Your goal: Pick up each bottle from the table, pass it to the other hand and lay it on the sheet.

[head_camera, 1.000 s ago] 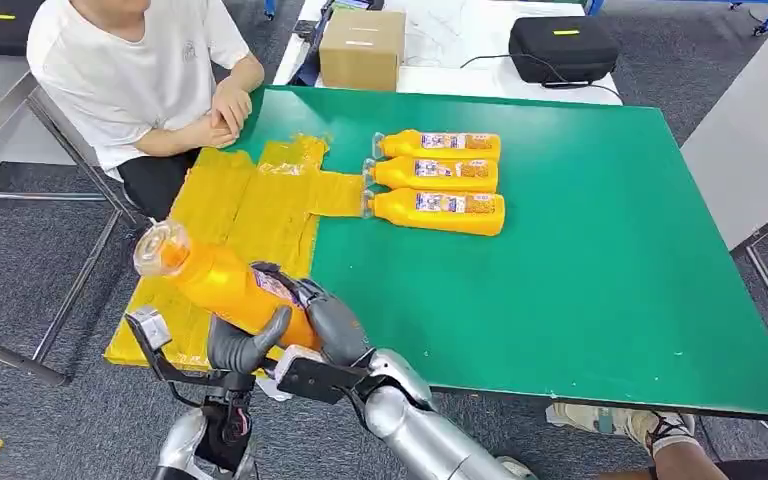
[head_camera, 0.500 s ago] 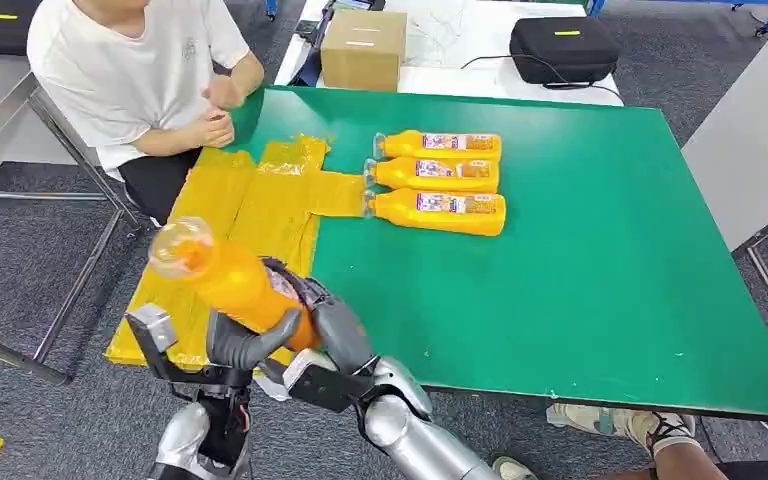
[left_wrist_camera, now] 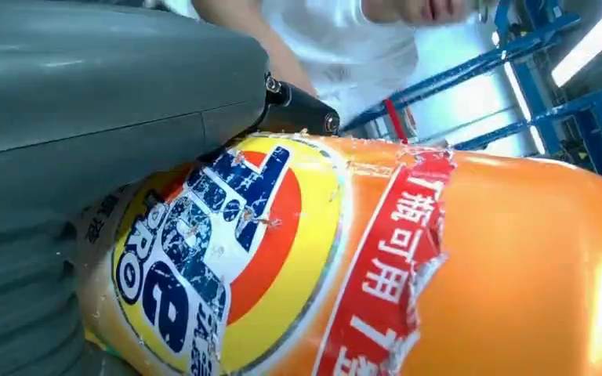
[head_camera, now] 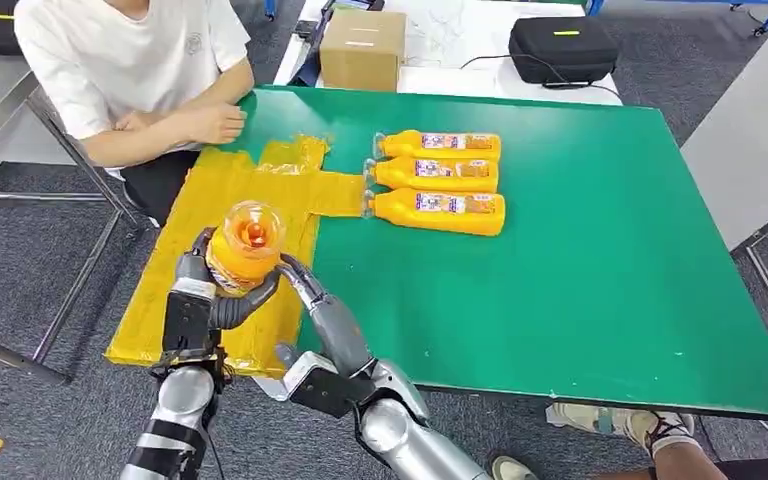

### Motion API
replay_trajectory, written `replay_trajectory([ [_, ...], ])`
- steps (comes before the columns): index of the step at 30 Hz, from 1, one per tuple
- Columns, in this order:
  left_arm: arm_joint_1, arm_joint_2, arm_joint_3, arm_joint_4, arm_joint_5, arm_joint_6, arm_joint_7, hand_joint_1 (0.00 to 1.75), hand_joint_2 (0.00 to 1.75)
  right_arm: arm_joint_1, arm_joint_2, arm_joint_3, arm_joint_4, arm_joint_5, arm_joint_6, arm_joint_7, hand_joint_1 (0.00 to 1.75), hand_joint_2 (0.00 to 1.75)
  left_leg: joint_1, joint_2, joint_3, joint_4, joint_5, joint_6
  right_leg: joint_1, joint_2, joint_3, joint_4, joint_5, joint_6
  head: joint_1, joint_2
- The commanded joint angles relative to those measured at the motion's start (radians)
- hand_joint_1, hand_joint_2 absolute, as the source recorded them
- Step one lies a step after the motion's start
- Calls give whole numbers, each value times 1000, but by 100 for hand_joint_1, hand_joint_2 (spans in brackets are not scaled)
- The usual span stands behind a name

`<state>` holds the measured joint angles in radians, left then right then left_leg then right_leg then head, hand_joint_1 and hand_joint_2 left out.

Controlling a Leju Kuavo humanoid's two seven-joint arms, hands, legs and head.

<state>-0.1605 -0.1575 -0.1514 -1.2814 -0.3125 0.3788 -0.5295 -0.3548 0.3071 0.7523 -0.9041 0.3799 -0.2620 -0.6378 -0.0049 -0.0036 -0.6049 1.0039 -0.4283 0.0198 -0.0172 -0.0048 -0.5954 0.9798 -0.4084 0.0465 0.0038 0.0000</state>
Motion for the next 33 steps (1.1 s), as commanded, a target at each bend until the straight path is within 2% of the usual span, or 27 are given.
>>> replay_trajectory([
  [1, -148, 68, 15, 218, -144, 9, 40, 175, 175, -19, -9, -26, 49, -24, 28, -21, 0, 0, 1, -1, 4, -1, -1, -2, 1, -1, 4, -1, -1, -2, 0, 0],
  [3, -195, 109, -5, 310, -280, 42, 91, 175, 175, -10, -9, -28, 44, -27, 34, -27, 0, 0, 2, -1, 4, -1, -1, -2, 2, -1, 5, -1, -1, -2, 0, 0],
  [6, -214, 118, 5, 357, -299, 45, 81, 175, 175, -5, -10, -26, 38, -27, 37, -28, 0, 0, 1, 0, 4, -2, 0, -2, 1, 0, 4, -1, -1, -2, 0, 0],
  [7, -236, 145, -33, 412, -414, 69, 139, 175, 175, -3, -10, -25, 36, -28, 45, -28, 0, 0, 2, 0, 5, -1, -1, -2, 2, 0, 5, -1, -1, -3, 0, 0],
  [11, -351, 189, -55, 650, -593, 16, 230, 175, 175, 14, -12, -10, 20, -6, 52, -30, 0, 0, 1, -1, 4, -1, 0, -2, 1, -2, 4, -1, -1, -2, 0, 0],
  [13, -388, 184, -36, 718, -585, -24, 232, 175, 175, 25, -13, -1, 7, -1, 60, -29, 0, 0, 1, -2, 3, -1, 0, -1, 1, -2, 3, 0, -1, -2, 0, 0],
  [33, -401, 181, -31, 732, -585, -34, 239, 175, 175, 31, -10, 7, 4, 3, 60, -29, 0, 0, 1, 1, 2, 0, 0, -1, 1, 1, 2, 0, 0, -2, 0, 0],
])
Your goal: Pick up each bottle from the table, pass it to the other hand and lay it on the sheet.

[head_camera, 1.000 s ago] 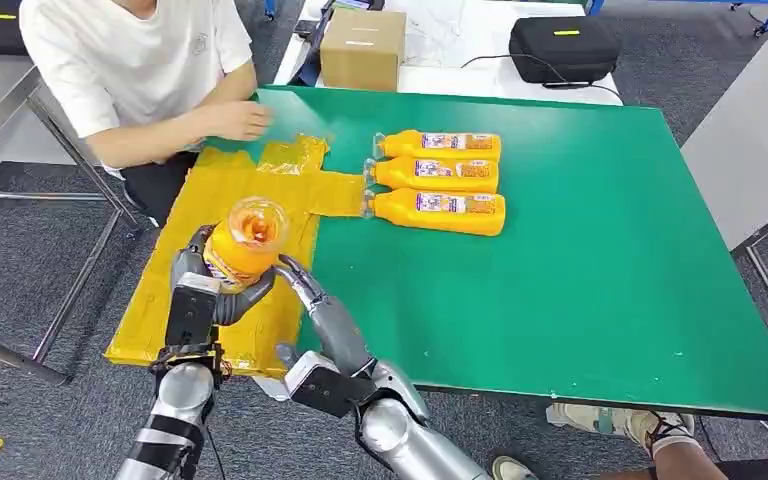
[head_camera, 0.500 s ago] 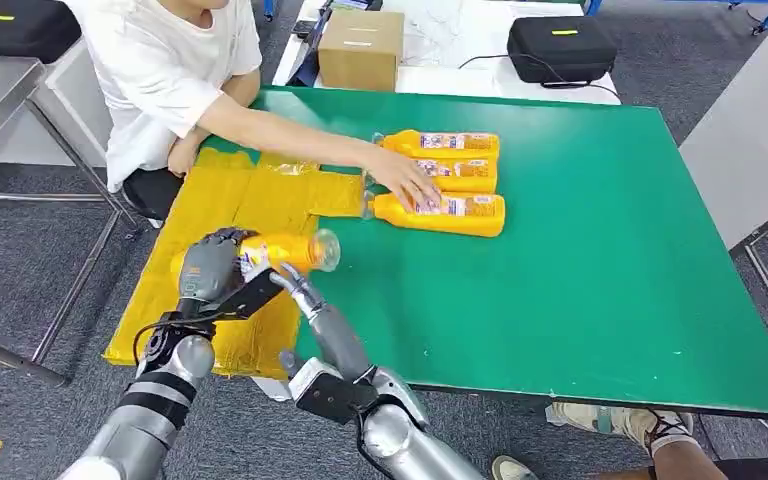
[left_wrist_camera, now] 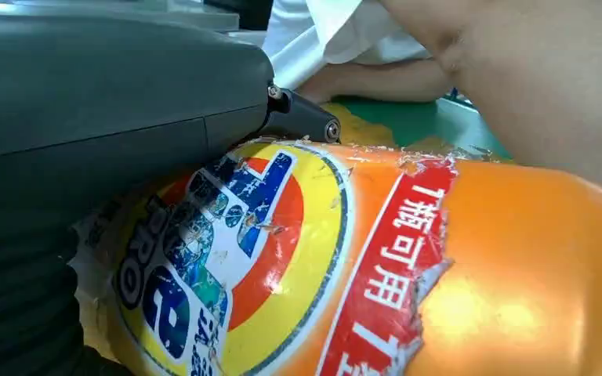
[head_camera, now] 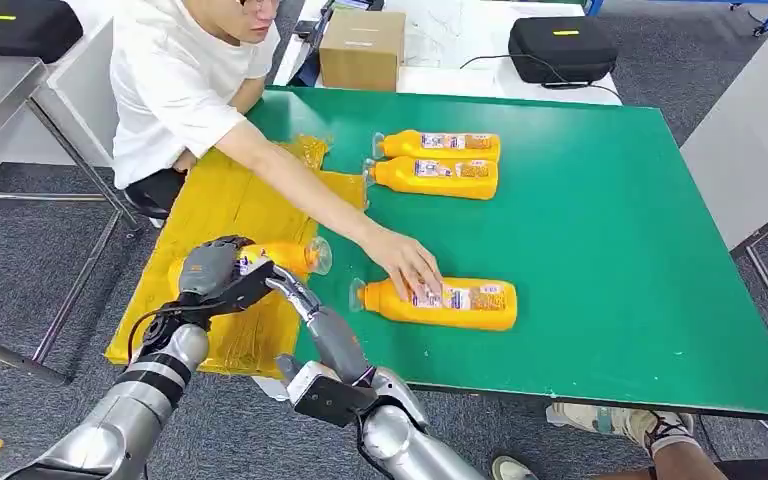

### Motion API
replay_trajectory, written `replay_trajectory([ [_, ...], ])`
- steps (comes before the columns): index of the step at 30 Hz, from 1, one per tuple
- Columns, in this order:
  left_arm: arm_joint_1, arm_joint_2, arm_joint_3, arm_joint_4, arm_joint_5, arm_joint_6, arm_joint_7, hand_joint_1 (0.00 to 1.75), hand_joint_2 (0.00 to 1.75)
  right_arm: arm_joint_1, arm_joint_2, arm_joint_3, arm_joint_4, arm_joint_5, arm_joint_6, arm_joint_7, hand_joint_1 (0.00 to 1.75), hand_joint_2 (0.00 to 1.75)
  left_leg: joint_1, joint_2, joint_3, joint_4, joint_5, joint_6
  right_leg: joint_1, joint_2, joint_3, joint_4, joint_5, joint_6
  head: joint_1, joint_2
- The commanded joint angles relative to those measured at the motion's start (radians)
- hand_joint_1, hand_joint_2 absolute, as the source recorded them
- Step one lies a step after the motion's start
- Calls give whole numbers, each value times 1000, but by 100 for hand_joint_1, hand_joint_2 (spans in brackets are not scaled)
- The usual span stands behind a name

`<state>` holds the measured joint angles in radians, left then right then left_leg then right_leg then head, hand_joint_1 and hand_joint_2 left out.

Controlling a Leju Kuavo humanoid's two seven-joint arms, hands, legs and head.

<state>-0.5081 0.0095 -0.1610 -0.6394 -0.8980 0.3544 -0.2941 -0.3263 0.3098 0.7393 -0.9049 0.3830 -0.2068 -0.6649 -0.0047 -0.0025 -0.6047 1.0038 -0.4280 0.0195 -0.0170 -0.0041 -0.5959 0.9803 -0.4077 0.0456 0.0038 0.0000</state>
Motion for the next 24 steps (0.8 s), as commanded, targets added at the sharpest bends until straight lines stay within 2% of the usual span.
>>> replay_trajectory([
  [1, -53, 14, -21, 90, 0, -9, 3, 175, 175, 3, -13, 19, 5, 0, 5, -2, 0, 0, 2, 0, 4, 0, -1, -2, 2, 0, 4, -1, -1, -2, 0, 0],
  [11, -53, 14, -21, 90, 0, -9, 3, 175, 175, 3, -13, 19, 5, 0, 5, -2, 0, 0, 2, 0, 4, 0, -2, -2, 2, 0, 5, 0, -1, -4, 0, 0],
  [15, -97, 23, -72, 159, -98, -87, 57, 175, 175, 9, -17, 35, -1, 7, 22, 1, 0, 0, 3, -1, 4, 1, -2, -2, 3, -1, 5, -1, -1, -4, 0, 0],
  [18, -109, 17, -74, 175, -99, -138, 30, 175, 175, 8, -20, 41, -5, 12, 24, -2, 0, 0, 2, 0, 4, 0, -1, -2, 2, 0, 4, -1, 0, -3, 0, 0],
  [19, -108, 12, -66, 172, -89, -152, 15, 138, 175, 9, -21, 40, -8, 10, 26, -4, 0, 0, 2, 0, 5, 0, -2, -2, 2, 0, 6, -1, -1, -4, 0, 0],
  [22, -105, 11, -68, 169, -69, -216, -15, 5, 175, 4, -23, 42, -5, 6, 29, -9, 0, 0, 1, 0, 4, -1, 0, -1, 1, 0, 4, -1, 0, -3, 0, 0],
  [23, -106, 20, -86, 173, -78, -242, -25, 0, 175, 1, -23, 44, 0, 4, 32, -12, 0, 0, 2, 0, 6, 0, -2, -2, 2, 0, 6, 0, -1, -4, 0, 0],
  [24, -123, 59, -203, 188, -164, -320, -70, 0, 175, -6, -21, 41, 14, -10, 42, -21, 0, 0, 2, 0, 5, -1, 0, -2, 2, 0, 5, -1, 0, -3, 0, 0],
])
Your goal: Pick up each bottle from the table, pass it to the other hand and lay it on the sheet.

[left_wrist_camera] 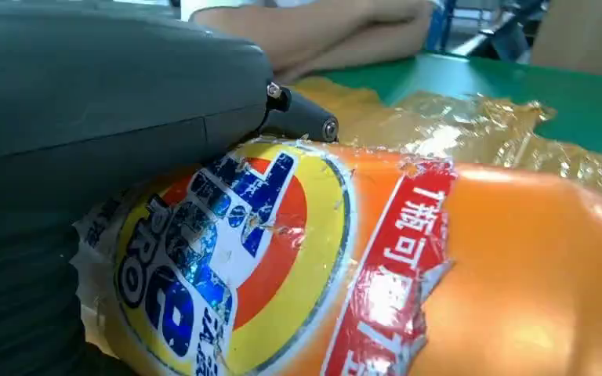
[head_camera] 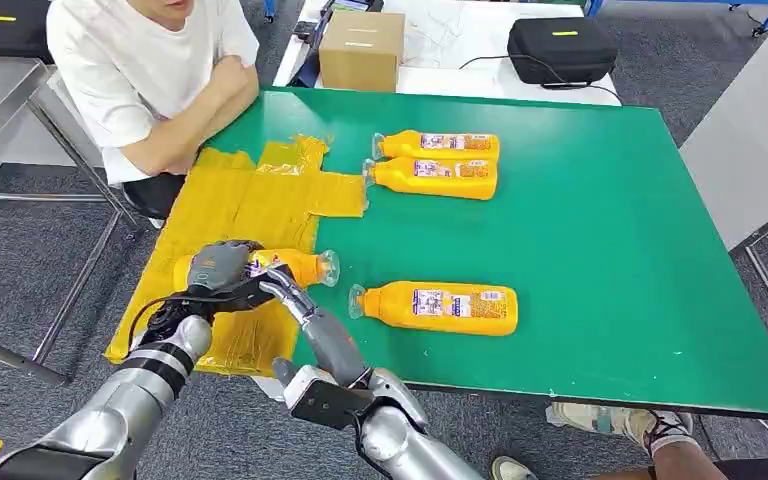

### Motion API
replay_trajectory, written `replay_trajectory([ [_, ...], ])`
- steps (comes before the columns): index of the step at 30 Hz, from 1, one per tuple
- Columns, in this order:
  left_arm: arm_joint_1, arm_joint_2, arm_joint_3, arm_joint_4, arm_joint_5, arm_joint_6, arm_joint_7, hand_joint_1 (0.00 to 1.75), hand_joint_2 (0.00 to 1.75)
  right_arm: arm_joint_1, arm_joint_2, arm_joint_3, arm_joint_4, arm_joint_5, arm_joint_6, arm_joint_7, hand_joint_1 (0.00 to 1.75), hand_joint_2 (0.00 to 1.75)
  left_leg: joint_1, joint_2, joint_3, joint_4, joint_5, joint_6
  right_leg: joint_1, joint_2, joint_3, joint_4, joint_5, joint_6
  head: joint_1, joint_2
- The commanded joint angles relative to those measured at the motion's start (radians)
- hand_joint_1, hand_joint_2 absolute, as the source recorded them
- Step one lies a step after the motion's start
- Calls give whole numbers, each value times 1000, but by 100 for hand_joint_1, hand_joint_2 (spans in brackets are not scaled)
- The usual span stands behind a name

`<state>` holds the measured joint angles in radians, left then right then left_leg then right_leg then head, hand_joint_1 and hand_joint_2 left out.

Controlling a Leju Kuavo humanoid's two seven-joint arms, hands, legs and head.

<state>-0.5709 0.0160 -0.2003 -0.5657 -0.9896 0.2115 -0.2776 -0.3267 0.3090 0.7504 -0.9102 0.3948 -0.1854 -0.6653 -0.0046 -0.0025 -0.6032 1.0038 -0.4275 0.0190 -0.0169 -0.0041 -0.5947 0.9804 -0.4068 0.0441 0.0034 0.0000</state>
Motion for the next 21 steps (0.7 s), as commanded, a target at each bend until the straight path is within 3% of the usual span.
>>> replay_trajectory([
  [1, -66, 67, -168, 110, -61, -186, -93, 0, 175, -14, -16, 24, 41, -34, 24, -33, 0, 0, 2, 0, 4, -1, -1, -2, 2, 0, 5, -2, -1, -2, 0, 0],
  [10, -59, 61, -92, 87, 105, -236, -166, 0, 175, -26, -33, 61, 54, -84, -8, -33, 0, 0, 2, 1, 4, 0, -1, -2, 2, 1, 4, -1, -1, -2, 0, 0],
  [15, -36, 55, 17, 46, 334, -380, -295, 0, 175, -40, -37, 89, 65, -118, -23, -33, 0, 0, 1, 2, 3, -1, -1, -1, 1, 2, 3, -1, 0, -1, 0, 0],
  [18, -25, 48, 29, 9, 370, -359, -306, 0, 175, -43, -41, 98, 64, -128, -35, -33, 0, 0, 1, 1, 2, -1, 0, -1, 1, 1, 2, 0, 0, -1, 0, 0],
  [21, 22, -12, 113, -120, 504, -284, -375, 0, 175, -47, -42, 100, 70, -133, -43, -33, 0, 0, 2, 0, 2, 0, -1, -1, 2, 0, 4, -1, -1, -1, 0, 0],
])
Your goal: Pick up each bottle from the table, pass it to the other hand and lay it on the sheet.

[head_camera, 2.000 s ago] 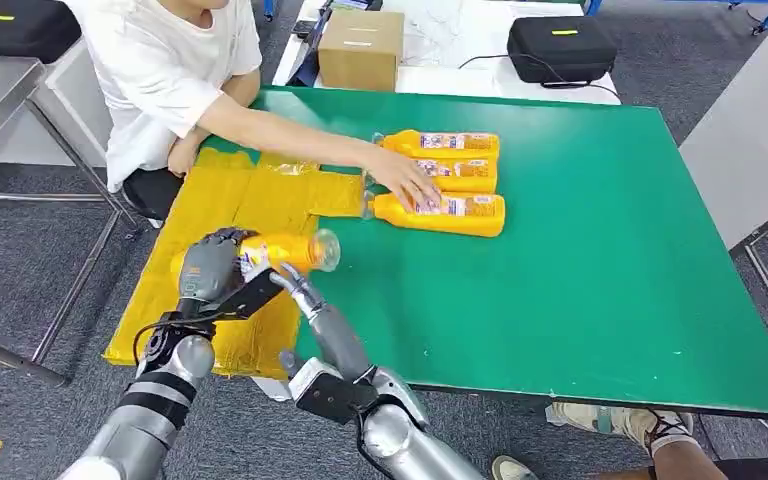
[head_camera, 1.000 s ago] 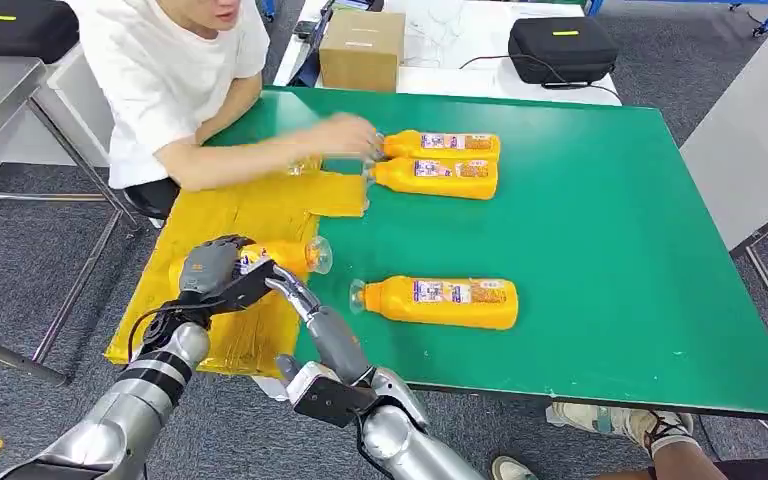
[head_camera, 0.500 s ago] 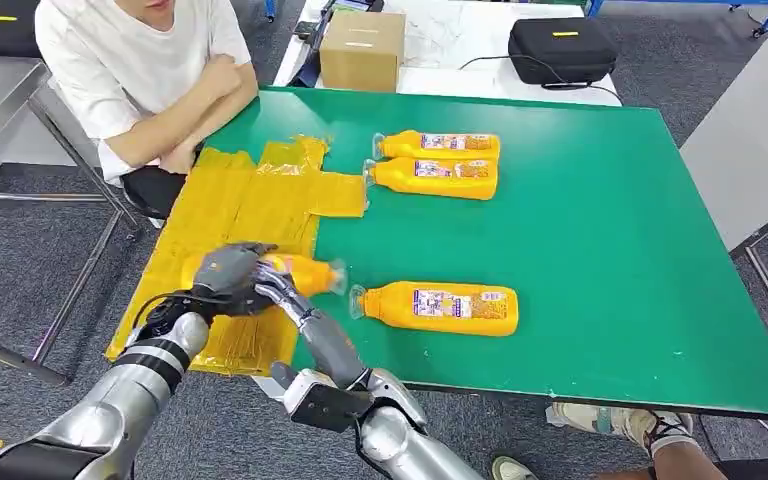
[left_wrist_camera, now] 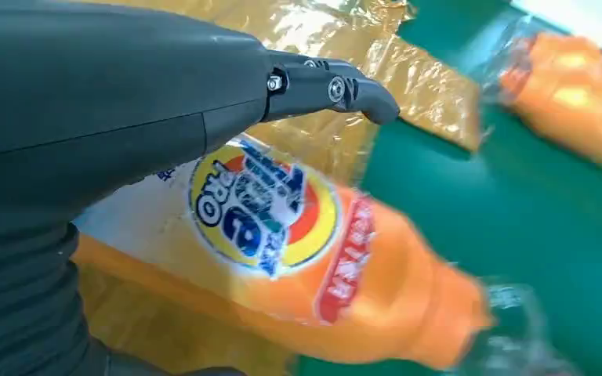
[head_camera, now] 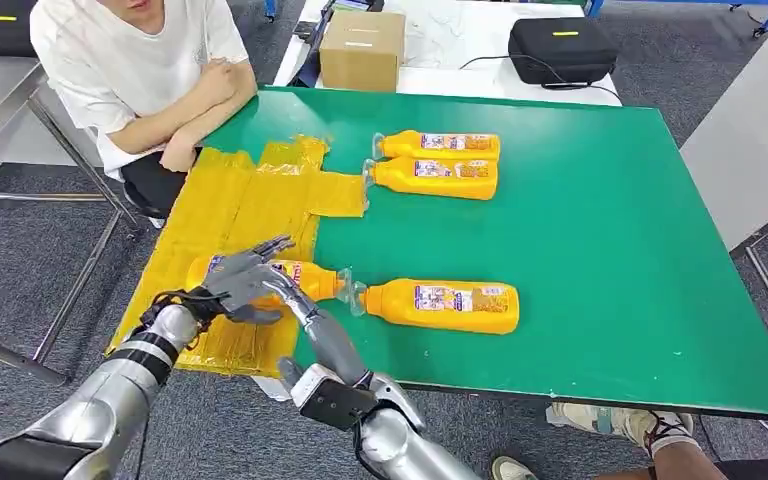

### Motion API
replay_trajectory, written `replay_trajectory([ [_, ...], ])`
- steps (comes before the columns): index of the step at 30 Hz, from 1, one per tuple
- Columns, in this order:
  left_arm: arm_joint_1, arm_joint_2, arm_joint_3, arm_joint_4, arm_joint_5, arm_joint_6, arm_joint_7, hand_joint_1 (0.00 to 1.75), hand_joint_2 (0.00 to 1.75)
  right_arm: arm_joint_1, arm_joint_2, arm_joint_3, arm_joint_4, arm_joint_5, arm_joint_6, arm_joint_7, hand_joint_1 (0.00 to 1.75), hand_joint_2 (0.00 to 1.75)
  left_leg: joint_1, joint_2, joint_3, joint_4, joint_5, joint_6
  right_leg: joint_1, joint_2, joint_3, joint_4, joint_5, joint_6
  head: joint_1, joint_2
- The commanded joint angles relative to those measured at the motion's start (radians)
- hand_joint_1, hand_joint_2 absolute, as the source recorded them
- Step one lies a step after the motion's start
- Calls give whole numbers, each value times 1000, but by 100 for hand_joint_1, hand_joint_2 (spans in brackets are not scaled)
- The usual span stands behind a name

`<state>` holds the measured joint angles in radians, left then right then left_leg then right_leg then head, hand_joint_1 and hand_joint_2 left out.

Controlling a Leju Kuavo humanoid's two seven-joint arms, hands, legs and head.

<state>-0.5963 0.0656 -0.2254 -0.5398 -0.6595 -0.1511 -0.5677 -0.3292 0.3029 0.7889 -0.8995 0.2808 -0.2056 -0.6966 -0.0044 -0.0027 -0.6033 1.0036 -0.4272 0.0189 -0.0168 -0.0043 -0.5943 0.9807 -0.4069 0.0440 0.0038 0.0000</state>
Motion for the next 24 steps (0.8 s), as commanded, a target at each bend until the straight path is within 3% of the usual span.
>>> replay_trajectory([
  [1, 57, -89, 174, -186, 234, 80, -73, 0, 175, -44, -34, 57, 64, -13, -25, -2, 0, 0, 1, -1, 1, 0, -1, -1, 1, -1, 2, -1, -1, -1, 0, 0],
  [3, 77, -156, 262, -301, 437, 54, -38, 0, 175, -37, -29, 41, 67, 4, -32, -2, 0, 0, 1, -2, 1, 0, 0, -1, 1, -2, 1, -1, -1, -1, 0, 0],
  [6, 81, -189, 330, -383, 681, -11, 32, 0, 175, -29, -35, 48, 49, 12, -54, -2, 0, 0, 2, -6, 1, 1, -1, -1, 2, -6, 3, -1, -2, -1, 0, 0],
  [14, 91, -165, 323, -386, 802, -34, 40, 0, 175, -23, -60, 85, -10, 7, -91, -2, 0, 0, 1, -1, 0, 0, -1, -1, 1, 0, 0, -1, 0, -1, 0, 0],
  [15, 97, -161, 316, -389, 796, -17, 36, 0, 175, -19, -66, 92, -29, -2, -86, -2, 0, 175, 1, -1, 0, 0, -1, -1, 1, 0, 1, -1, -1, -1, 0, 0],
  [18, 123, -165, 317, -412, 826, -8, 37, 0, 175, -2, -89, 110, -79, 47, -139, -2, 0, 175, 2, -1, 2, 0, -2, -1, 2, 0, 3, -1, -1, -2, 0, 0],
  [20, 185, -170, 325, -506, 881, -22, 53, 0, 175, 31, -136, 86, -111, 198, -232, 29, 0, 175, 2, 0, 3, 0, -2, -1, 2, 0, 4, -2, -1, -1, 0, 0],
  [21, 205, -168, 322, -539, 888, -22, 65, 0, 175, 45, -152, 68, -129, 204, -222, 24, 0, 175, 1, 0, 3, -1, -1, -1, 1, 0, 3, -3, -1, -1, 0, 0],
  [24, 336, -178, 347, -720, 934, -7, 82, 0, 175, 74, -295, -7, -164, 486, -349, 225, 0, 175, 1, 0, 4, -2, -2, 0, 1, 0, 5, -4, -1, -1, 0, 0],
])
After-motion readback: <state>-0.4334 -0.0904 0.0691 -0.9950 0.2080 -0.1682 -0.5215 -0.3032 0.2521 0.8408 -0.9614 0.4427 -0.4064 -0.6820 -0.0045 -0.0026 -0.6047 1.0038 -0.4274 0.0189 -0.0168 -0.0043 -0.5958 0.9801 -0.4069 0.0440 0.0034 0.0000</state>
